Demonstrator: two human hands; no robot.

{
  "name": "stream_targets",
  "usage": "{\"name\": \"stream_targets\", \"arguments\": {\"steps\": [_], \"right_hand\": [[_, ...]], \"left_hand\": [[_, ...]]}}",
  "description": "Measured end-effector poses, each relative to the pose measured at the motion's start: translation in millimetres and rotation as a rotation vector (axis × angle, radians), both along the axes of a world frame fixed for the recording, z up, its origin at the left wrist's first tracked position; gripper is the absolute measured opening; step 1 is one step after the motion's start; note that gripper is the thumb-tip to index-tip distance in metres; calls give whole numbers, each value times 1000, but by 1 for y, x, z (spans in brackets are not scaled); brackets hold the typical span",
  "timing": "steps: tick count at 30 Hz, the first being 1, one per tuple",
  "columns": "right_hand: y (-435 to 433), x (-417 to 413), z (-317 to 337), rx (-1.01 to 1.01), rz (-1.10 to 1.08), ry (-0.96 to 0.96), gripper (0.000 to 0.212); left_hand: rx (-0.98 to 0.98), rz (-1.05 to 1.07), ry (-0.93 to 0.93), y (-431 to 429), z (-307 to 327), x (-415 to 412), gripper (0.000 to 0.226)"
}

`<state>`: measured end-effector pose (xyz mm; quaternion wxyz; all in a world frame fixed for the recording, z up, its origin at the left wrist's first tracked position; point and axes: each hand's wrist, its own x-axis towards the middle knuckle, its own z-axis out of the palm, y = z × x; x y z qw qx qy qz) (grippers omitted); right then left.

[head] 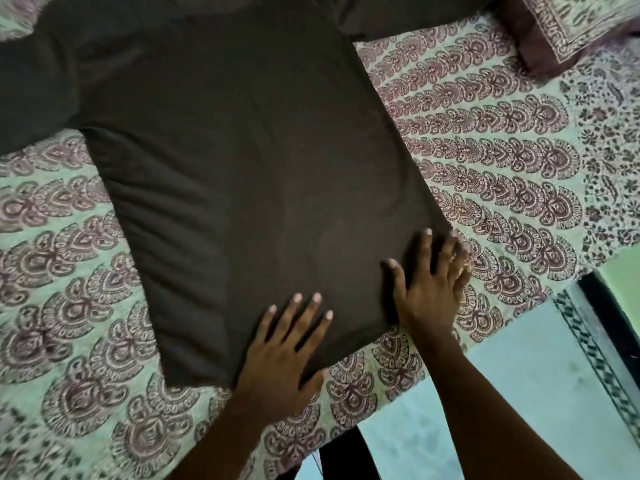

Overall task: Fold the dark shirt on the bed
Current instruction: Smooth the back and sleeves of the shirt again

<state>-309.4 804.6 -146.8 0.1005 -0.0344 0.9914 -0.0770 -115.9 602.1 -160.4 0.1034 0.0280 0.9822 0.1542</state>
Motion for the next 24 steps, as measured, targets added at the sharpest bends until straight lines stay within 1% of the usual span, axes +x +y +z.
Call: {"name": "stream_targets", "arguments": {"steps": [2,3,4,6,8,10,12,13,15,17,18,21,24], "right_hand": [[-14,14,3,-30,201,23,73],[-19,23,0,-27,267,8,71],[-24,32,-3,-16,272,-19,70],[-37,49,-5,-35,168,-42,71],[-55,62,2,-85,139,7,73],[-74,74,9,-122,242,30,72],[-90,90,11,-108,352,-48,70],[-96,98,9,-63,375,-95,68],[-100,111,5,15,320,-158,67],[-111,117,9,14,248,-161,71],[-119,118,14,-5,248,-141,73],[-159,113,24,-119,372,-121,72],[-216,99,28,-258,522,-131,69]], "left_hand": [[23,8,23,3,0,21,79],[40,42,46,1,1,28,75],[53,104,72,-3,4,32,72],[42,275,95,-20,11,40,69],[25,385,49,-41,13,52,67],[33,379,-2,-54,9,66,67],[45,332,-36,-57,6,83,67],[52,316,-44,-56,6,91,68],[79,293,-45,-51,9,105,68],[158,304,-12,-49,14,116,57],[226,343,15,-49,18,118,50],[438,565,116,-67,33,108,40],[473,719,221,-111,41,83,36]]}}
